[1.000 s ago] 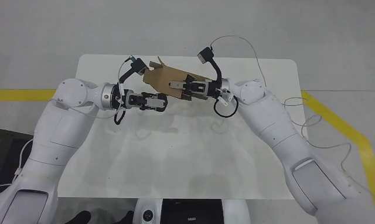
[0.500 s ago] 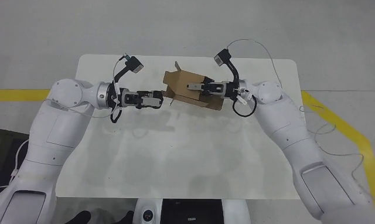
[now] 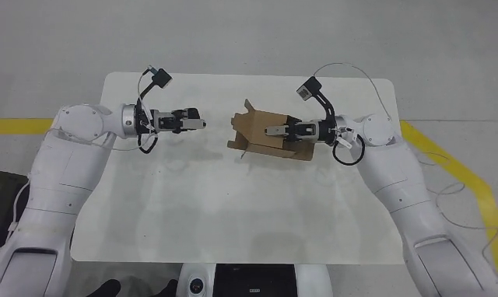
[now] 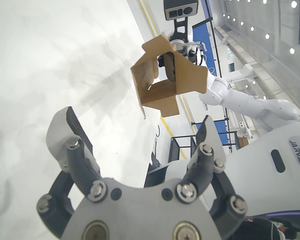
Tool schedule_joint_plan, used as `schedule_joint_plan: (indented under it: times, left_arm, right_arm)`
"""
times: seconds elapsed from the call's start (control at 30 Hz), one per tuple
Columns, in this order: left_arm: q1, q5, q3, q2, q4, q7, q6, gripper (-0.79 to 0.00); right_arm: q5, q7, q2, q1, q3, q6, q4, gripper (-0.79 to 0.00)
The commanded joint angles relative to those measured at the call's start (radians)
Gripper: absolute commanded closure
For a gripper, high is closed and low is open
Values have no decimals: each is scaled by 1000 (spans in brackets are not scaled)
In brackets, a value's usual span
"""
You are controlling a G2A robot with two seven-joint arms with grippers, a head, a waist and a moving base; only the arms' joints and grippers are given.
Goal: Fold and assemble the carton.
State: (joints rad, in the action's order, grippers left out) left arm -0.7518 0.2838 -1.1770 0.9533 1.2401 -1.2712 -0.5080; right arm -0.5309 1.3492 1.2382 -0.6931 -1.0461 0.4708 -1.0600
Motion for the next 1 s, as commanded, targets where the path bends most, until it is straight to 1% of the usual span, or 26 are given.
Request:
schedule_joint_plan:
  times: [0.0, 0.17, 0.3, 0.5, 0.8, 0.97]
  left_arm:
    - [0, -37, 5, 0, -6, 23, -12, -785]
    - [-1, -155, 30, 2, -4, 91, -51, -785]
    - [-4, -204, 54, 6, 8, 131, -60, -785]
    - [-8, -247, 90, 12, 48, 159, -61, -785]
    - [-16, -202, 117, 16, 96, 133, -51, -785]
    - [-16, -180, 116, 14, 111, 119, -47, -785]
  right_arm:
    - [-2, 5, -9, -11, -14, -5, -20, 0]
    - [-19, 5, -25, -39, -38, -5, -83, 0]
    - [-39, 7, -33, -57, -41, -7, -136, 0]
    - [-51, -5, -37, -60, -24, 5, -172, 0]
    - [-57, -71, -24, -42, 35, 71, -151, 0]
    - [-64, -79, -16, -24, 67, 79, -133, 0]
